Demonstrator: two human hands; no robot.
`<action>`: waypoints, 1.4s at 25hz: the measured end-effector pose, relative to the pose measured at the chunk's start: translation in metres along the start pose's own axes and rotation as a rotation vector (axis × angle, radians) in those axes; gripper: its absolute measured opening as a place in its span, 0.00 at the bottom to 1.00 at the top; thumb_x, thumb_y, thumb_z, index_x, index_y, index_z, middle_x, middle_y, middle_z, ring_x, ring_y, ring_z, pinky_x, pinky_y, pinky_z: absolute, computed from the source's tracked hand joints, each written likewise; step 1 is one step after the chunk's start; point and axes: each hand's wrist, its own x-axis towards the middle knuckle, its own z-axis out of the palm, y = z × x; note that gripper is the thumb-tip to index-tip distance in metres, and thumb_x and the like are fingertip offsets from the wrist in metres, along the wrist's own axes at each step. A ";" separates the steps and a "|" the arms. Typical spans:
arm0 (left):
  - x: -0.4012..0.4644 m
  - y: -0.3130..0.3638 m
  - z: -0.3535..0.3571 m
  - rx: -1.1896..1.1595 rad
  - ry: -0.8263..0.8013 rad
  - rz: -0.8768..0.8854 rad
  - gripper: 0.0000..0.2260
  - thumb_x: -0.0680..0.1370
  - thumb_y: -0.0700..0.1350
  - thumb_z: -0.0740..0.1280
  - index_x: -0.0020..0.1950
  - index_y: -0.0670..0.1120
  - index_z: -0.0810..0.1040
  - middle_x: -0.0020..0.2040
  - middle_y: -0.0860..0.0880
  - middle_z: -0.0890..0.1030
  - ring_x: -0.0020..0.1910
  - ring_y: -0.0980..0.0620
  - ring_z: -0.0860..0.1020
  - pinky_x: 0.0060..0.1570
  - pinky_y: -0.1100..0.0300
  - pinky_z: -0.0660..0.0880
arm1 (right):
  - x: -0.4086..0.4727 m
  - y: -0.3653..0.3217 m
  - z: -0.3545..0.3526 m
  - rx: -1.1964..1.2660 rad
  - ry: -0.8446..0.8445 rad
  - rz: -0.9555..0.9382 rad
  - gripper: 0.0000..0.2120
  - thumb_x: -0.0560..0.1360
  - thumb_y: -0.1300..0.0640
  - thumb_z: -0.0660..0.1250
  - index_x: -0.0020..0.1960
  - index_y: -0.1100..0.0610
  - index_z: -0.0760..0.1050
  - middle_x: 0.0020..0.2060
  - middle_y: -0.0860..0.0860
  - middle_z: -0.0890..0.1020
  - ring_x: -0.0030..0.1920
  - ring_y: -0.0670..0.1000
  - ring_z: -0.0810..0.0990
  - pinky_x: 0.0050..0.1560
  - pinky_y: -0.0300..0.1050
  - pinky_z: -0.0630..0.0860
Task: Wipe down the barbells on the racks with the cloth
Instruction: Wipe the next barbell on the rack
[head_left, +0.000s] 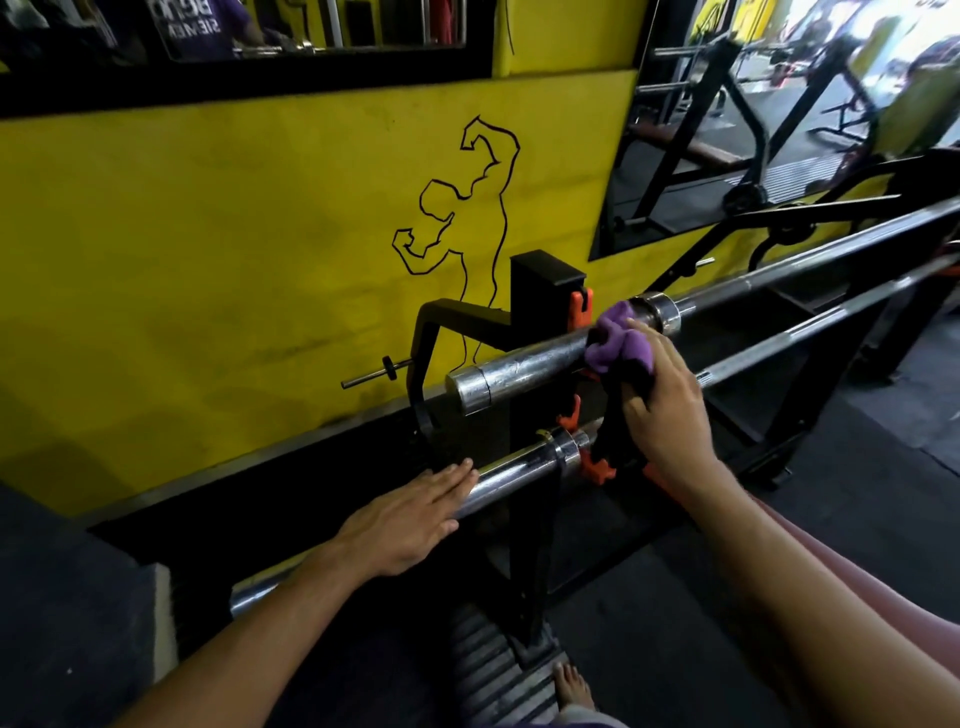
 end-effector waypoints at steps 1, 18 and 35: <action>0.000 0.000 0.001 0.007 0.011 0.001 0.30 0.87 0.53 0.52 0.81 0.56 0.34 0.81 0.58 0.33 0.80 0.61 0.38 0.78 0.62 0.40 | 0.005 0.002 0.000 -0.004 0.045 0.060 0.21 0.77 0.62 0.65 0.68 0.49 0.75 0.67 0.45 0.76 0.68 0.46 0.74 0.68 0.51 0.73; -0.001 -0.001 0.004 0.007 0.010 0.000 0.30 0.87 0.54 0.50 0.81 0.57 0.32 0.81 0.59 0.32 0.80 0.60 0.39 0.81 0.56 0.46 | 0.011 -0.015 0.020 -0.125 -0.002 -0.021 0.26 0.71 0.56 0.61 0.68 0.54 0.75 0.68 0.49 0.76 0.71 0.50 0.71 0.72 0.60 0.67; -0.004 0.010 -0.009 0.030 0.063 -0.023 0.29 0.87 0.53 0.52 0.82 0.55 0.38 0.78 0.59 0.34 0.74 0.62 0.35 0.65 0.68 0.25 | 0.034 -0.056 0.044 -0.311 -0.167 -0.258 0.17 0.74 0.45 0.59 0.58 0.52 0.75 0.51 0.48 0.79 0.56 0.53 0.77 0.65 0.51 0.68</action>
